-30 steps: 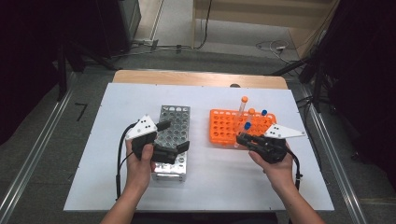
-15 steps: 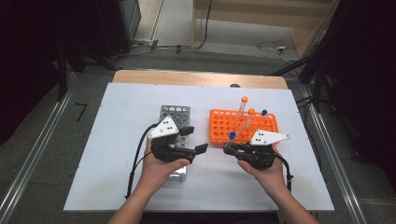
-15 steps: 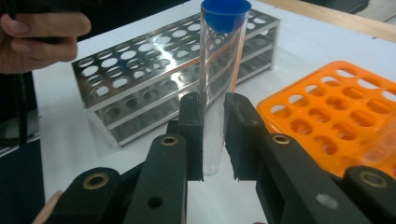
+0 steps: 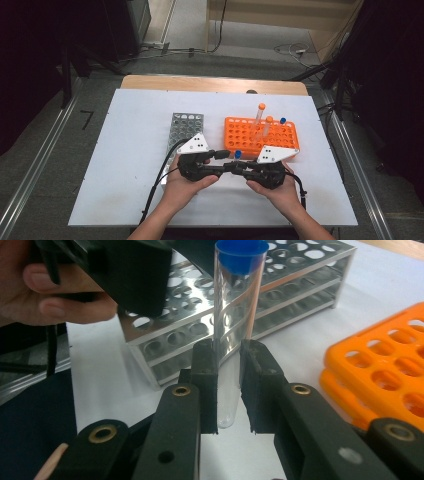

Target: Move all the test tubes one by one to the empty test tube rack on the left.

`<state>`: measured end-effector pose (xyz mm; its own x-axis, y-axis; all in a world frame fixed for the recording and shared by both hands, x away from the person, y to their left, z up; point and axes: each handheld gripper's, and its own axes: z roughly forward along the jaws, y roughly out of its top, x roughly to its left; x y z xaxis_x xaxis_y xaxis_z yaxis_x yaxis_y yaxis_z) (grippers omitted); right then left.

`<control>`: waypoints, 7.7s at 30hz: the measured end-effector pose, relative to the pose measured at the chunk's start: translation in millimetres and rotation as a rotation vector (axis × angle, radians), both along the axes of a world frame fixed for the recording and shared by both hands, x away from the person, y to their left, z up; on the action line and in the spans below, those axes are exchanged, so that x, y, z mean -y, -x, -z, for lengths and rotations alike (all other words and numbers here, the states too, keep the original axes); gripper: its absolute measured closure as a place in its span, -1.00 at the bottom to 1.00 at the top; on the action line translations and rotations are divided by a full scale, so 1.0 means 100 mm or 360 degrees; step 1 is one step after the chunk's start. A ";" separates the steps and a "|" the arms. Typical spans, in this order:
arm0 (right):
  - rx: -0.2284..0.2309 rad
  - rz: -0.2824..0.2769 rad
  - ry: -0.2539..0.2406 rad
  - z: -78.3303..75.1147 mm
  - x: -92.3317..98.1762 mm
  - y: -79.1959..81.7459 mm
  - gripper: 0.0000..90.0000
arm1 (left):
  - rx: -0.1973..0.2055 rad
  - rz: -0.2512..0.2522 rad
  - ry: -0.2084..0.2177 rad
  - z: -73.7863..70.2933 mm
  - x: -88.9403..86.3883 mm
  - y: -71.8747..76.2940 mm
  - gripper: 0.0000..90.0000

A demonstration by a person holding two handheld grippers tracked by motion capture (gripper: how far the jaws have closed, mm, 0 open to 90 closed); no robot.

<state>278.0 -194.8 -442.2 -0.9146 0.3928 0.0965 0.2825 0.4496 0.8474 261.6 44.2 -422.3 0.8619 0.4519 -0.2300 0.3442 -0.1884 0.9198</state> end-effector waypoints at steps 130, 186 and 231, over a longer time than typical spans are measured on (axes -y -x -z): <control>-0.0063 0.0599 -0.0142 0.17 1.34 -0.16 -1.00 | -0.0011 -0.0616 -0.0034 -0.10 -0.80 -0.47 -1.00; 0.0051 0.1245 0.0087 0.33 0.86 -1.17 0.68 | -0.0057 -0.0582 -0.0001 0.12 -0.85 -0.30 -1.00; 0.0219 0.0701 -0.0182 -0.31 0.64 -0.36 0.68 | 0.0040 -0.0433 0.0078 -0.09 -0.70 -0.17 -0.95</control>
